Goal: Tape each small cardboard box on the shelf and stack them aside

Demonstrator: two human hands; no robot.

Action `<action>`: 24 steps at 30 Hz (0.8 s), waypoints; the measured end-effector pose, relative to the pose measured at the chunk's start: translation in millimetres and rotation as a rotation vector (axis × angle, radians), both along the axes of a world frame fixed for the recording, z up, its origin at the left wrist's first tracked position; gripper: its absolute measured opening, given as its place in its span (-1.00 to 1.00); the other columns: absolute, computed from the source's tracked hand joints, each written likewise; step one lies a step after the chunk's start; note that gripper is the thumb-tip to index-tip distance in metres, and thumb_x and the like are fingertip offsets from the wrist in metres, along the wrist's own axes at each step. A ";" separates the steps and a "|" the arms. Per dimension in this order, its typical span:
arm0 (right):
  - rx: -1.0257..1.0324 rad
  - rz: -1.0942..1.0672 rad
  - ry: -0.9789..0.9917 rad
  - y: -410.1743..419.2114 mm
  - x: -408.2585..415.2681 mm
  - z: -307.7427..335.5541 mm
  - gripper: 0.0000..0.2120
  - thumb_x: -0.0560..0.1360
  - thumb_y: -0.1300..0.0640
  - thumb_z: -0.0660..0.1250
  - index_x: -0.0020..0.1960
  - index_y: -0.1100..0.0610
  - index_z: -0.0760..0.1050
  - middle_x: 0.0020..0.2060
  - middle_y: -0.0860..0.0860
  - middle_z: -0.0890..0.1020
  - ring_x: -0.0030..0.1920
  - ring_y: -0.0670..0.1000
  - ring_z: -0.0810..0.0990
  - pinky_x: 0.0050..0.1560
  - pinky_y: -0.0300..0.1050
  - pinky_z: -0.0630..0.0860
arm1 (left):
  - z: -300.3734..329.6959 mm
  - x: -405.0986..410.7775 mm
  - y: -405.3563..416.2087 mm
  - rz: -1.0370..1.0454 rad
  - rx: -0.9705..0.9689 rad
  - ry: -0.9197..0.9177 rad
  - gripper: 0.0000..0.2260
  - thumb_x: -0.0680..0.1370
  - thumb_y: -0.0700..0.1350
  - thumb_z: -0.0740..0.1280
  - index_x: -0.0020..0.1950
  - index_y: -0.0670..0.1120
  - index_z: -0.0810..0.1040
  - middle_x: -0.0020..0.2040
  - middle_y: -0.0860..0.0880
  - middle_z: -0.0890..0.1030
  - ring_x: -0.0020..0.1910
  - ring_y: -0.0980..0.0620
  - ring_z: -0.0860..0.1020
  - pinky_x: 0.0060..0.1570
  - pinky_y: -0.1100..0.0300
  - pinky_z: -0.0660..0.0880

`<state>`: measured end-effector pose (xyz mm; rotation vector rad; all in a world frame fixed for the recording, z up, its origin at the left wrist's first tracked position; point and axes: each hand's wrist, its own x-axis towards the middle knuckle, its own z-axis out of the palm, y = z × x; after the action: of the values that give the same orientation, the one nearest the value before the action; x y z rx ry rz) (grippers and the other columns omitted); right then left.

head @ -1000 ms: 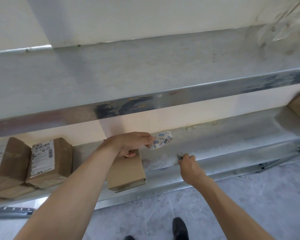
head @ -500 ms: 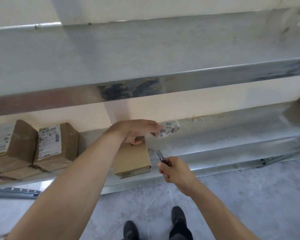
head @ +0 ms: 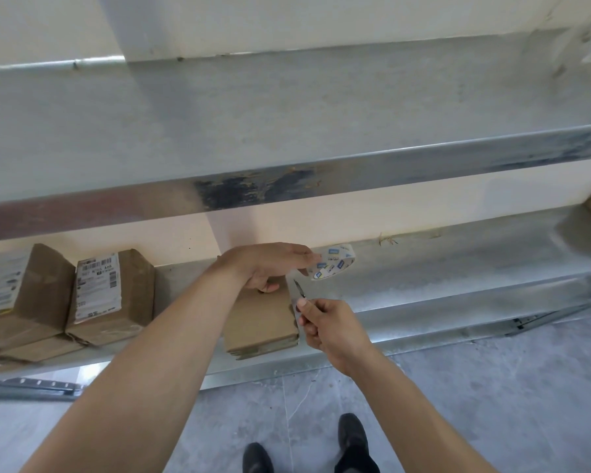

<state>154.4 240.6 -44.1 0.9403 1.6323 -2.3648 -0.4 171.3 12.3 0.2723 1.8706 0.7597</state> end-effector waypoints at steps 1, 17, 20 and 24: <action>0.005 -0.011 0.002 -0.5 -1.4 -0.1 -0.76 0.65 0.15 0.29 -0.13 0.28 0.46 -0.34 0.15 0.42 -0.47 -0.06 0.23 -0.49 -0.23 0.17 | -0.2 -0.1 0.0 -0.003 -0.001 0.004 -0.84 0.61 0.20 0.30 0.03 0.18 0.61 0.13 0.13 0.56 0.04 0.10 0.36 -0.06 0.13 0.28; -0.052 -0.097 -0.024 -1.0 -8.7 -2.1 -0.80 0.65 0.16 0.29 -0.02 0.31 0.50 -0.40 0.05 0.47 -0.48 -0.08 0.27 -0.50 -0.25 0.23 | 0.3 1.4 0.2 -0.014 -0.005 0.015 -0.81 0.62 0.21 0.28 0.05 0.17 0.61 0.14 0.12 0.56 0.02 0.10 0.36 -0.09 0.13 0.26; -0.045 -0.104 -0.031 -1.0 -9.0 -2.9 -0.78 0.65 0.16 0.28 -0.03 0.33 0.52 -0.39 0.07 0.46 -0.49 -0.08 0.27 -0.49 -0.24 0.23 | 1.3 2.1 0.4 -0.010 -0.005 0.020 -0.79 0.62 0.21 0.28 0.12 0.15 0.61 0.13 0.12 0.55 0.03 0.10 0.36 -0.07 0.12 0.27; -0.022 -0.113 -0.052 -2.6 -10.0 -4.5 -0.77 0.65 0.16 0.29 -0.03 0.34 0.55 -0.37 0.10 0.43 -0.48 -0.07 0.27 -0.46 -0.23 0.24 | 2.3 3.3 -0.7 -0.014 0.001 0.022 -0.76 0.63 0.19 0.28 0.17 0.12 0.61 0.11 0.13 0.56 0.02 0.10 0.36 -0.07 0.12 0.25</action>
<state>144.5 238.0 -48.6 1.1079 1.5715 -2.4030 2.9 170.6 14.6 0.2951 1.8878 0.7510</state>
